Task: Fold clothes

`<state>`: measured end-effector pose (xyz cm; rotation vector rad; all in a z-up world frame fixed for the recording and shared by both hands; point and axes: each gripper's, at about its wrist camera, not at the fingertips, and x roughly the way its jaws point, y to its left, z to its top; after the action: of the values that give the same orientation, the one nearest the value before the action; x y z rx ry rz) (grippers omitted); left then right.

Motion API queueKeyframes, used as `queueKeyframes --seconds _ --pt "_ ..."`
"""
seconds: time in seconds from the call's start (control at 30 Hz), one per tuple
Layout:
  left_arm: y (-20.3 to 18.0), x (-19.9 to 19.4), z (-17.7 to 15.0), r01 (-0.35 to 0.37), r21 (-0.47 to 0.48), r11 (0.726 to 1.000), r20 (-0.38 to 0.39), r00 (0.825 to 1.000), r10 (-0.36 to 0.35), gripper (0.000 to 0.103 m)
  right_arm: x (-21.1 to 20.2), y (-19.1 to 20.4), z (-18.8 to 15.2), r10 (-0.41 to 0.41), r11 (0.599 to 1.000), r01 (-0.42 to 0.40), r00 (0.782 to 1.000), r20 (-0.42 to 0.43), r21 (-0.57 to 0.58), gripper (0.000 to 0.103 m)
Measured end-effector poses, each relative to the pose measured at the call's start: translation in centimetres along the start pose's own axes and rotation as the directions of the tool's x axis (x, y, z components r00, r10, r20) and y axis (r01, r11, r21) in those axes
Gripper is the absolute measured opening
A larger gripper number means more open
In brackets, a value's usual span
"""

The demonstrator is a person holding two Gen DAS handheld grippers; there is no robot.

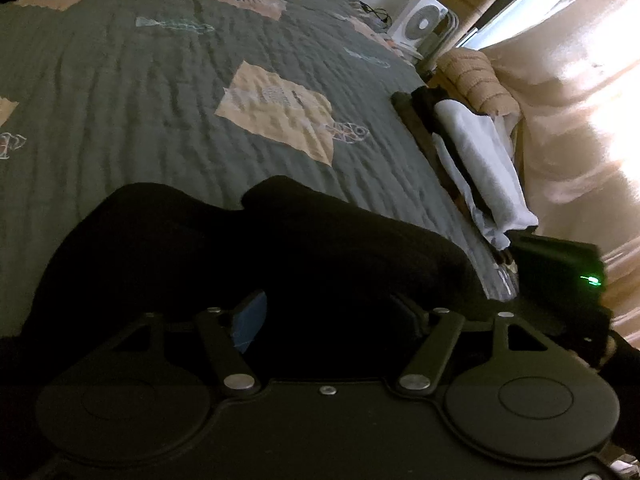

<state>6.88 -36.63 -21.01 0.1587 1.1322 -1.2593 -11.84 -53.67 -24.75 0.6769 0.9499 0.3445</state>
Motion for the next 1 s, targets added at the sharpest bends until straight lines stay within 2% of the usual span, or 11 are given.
queueKeyframes --seconds 0.33,0.43,0.53,0.57,0.6,0.63,0.67,0.7,0.77,0.9,1.0 --pt "-0.5 -1.1 -0.6 0.035 -0.008 0.999 0.016 0.999 -0.035 0.069 -4.1 3.4 -1.4 0.068 0.997 -0.067 0.997 0.046 -0.026 0.0" --pt "-0.6 -1.2 -1.0 0.034 -0.004 0.999 0.001 0.999 -0.034 0.072 -5.0 3.4 -1.3 -0.039 0.998 0.042 0.997 0.071 -0.044 0.003" --pt "-0.7 -1.3 -1.5 0.043 -0.007 0.999 -0.008 0.999 -0.043 0.072 -6.6 2.1 -0.4 -0.121 0.991 0.127 0.986 0.112 -0.047 0.014" --pt "-0.8 -1.3 -1.7 0.045 -0.008 0.999 -0.007 0.999 -0.046 0.072 -7.3 1.5 0.0 -0.138 0.989 0.145 0.982 0.132 -0.04 0.023" --pt "-0.9 -1.4 -1.9 0.049 -0.01 0.999 -0.004 0.999 -0.049 0.073 -7.9 1.2 0.5 -0.157 0.986 0.164 0.976 0.152 -0.039 0.042" --pt "-0.9 -1.4 -2.1 0.052 -0.013 0.999 -0.002 0.999 -0.052 0.074 -8.2 1.0 0.9 -0.181 0.98 0.192 0.97 0.163 -0.05 0.054" --pt "-1.0 -1.4 -2.3 0.057 -0.018 0.998 -0.002 0.998 -0.058 0.074 -8.5 0.9 1.3 -0.209 0.973 0.223 0.963 0.17 -0.065 0.072" --pt "-1.1 -1.4 -2.4 0.065 -0.022 0.998 -0.003 0.998 -0.065 0.074 -8.7 0.8 1.7 -0.236 0.964 0.253 0.955 0.177 -0.08 0.079" --pt "-1.5 -1.3 -2.8 0.07 -0.023 0.997 0.001 0.998 -0.07 0.075 -8.5 0.6 2.3 -0.258 0.955 0.279 0.95 0.177 -0.104 0.083" --pt "-2.5 -1.2 -3.2 0.073 -0.017 0.997 0.018 0.997 -0.073 0.081 -6.9 1.1 2.6 -0.262 0.958 0.278 0.949 0.175 -0.069 0.087" --pt "-3.4 -1.3 -3.5 -0.016 0.024 1.0 0.029 0.999 0.015 0.089 -5.8 1.9 2.3 -0.297 0.951 0.308 0.934 0.2 -0.028 0.09"
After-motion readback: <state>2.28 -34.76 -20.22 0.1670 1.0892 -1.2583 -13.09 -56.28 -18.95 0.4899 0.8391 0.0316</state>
